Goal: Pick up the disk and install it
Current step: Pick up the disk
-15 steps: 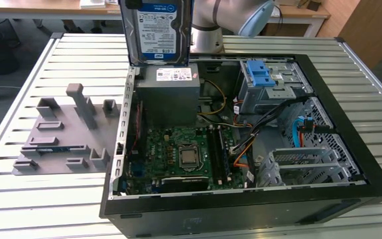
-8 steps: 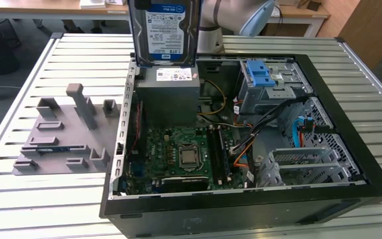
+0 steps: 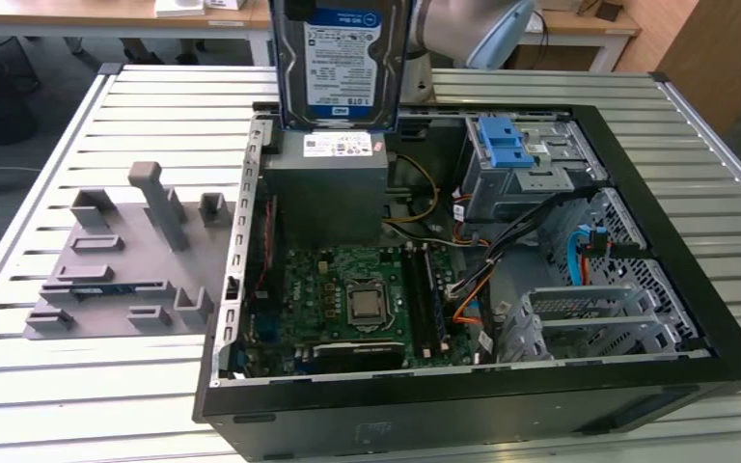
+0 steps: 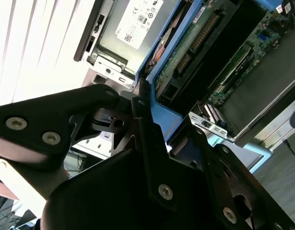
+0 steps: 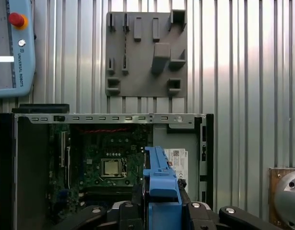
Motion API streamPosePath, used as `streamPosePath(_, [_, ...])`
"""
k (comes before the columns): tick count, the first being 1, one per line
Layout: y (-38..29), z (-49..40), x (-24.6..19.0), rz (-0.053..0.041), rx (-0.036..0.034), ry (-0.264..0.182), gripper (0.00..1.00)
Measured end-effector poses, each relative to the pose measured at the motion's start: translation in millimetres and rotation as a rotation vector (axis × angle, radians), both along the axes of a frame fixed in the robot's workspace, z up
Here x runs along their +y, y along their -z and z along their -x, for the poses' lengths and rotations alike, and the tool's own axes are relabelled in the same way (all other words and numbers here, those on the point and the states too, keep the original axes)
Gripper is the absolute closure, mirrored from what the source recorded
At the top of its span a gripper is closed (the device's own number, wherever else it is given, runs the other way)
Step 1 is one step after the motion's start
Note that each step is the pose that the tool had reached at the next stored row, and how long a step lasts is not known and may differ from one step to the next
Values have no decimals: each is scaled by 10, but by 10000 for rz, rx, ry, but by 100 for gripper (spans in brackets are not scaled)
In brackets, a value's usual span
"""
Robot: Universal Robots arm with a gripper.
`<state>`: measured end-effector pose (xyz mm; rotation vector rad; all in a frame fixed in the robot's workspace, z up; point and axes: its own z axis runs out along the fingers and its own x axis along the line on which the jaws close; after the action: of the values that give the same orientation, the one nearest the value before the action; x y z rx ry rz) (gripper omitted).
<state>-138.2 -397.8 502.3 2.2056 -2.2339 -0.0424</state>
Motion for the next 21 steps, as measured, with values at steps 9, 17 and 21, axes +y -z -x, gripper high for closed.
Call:
streamPosePath(9, [0, -219, -43, 0, 10, 3, 64])
streamPosePath(17, [11, -316, -163, -50, -2, 0, 64])
streamPosePath(21, [20, -316, -208, -286, -80, -2, 64])
